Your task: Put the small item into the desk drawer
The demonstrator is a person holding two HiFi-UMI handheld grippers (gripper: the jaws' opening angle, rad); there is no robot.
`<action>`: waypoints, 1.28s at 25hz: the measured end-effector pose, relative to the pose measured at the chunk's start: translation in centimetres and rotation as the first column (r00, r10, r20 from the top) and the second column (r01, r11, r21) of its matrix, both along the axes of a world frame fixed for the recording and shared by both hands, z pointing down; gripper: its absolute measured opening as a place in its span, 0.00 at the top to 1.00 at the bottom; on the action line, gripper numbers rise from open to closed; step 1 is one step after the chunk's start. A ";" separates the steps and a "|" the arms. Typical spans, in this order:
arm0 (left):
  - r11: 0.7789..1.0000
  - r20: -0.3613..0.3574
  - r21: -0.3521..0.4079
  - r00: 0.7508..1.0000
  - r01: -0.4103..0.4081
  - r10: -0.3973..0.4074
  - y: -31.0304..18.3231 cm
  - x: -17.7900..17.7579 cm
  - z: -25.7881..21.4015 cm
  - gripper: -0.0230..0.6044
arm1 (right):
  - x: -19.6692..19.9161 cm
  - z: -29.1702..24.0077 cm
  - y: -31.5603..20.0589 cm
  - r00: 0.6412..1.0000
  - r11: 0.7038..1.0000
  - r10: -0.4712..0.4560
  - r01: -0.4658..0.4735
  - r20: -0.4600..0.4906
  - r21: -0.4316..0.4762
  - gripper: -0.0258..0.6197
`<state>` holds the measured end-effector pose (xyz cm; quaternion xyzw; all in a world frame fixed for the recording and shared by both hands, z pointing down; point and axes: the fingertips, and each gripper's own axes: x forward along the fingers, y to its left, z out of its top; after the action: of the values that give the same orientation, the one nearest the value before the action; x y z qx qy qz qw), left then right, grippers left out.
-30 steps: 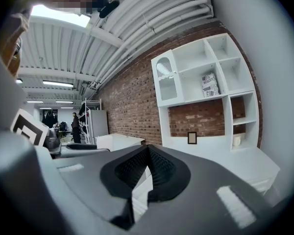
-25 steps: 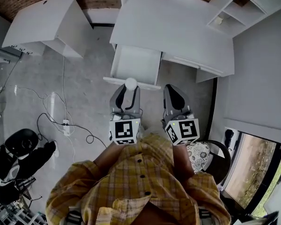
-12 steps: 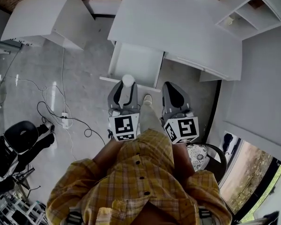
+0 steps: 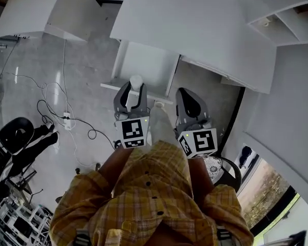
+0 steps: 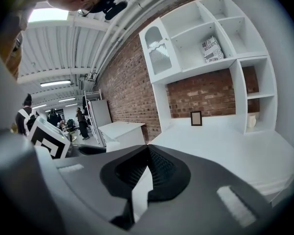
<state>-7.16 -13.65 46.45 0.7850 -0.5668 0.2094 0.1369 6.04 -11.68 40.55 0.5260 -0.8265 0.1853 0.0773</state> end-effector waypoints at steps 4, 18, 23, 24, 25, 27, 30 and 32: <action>0.999 0.011 -0.042 1.000 0.014 -0.013 -1.4 0.1 2.4 0.70 | 0.0 2.6 -1.4 1.000 0.999 -0.008 0.008 0.004 -0.045 0.96; 0.970 0.027 -0.241 0.999 0.030 -0.024 -5.1 0.2 11.8 0.70 | -0.4 7.8 -5.2 0.998 0.991 -0.057 0.054 -0.020 -0.126 0.96; 0.945 0.035 -0.324 0.999 0.036 -0.025 -5.4 0.2 15.6 0.70 | -0.1 9.0 -6.2 0.998 0.989 -0.056 0.054 -0.012 -0.140 0.96; 0.939 0.033 -0.341 0.999 0.041 -0.031 -5.6 0.1 16.4 0.70 | -0.1 9.3 -6.5 0.998 0.988 -0.055 0.053 -0.011 -0.144 0.96; 0.934 0.032 -0.354 0.999 0.047 -0.038 -5.9 0.0 17.1 0.70 | -0.2 9.6 -6.7 0.998 0.988 -0.056 0.053 -0.011 -0.147 0.96; 0.927 0.033 -0.371 0.998 0.059 -0.050 -6.4 -0.3 18.4 0.70 | -0.3 10.1 -7.0 0.998 0.987 -0.062 0.059 -0.016 -0.152 0.96; 0.910 0.038 -0.409 0.998 0.067 -0.056 -6.8 -0.4 20.5 0.70 | -0.3 10.7 -7.4 0.998 0.985 -0.068 0.065 -0.017 -0.159 0.96; 0.895 0.040 -0.442 0.998 0.065 -0.053 -7.0 -0.1 21.9 0.70 | -0.1 11.3 -7.7 0.998 0.984 -0.065 0.062 -0.013 -0.169 0.96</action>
<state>-7.27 -20.64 68.39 0.7129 -0.5296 0.3392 0.3103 5.94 -19.34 51.83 0.4926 -0.8234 0.2472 0.1349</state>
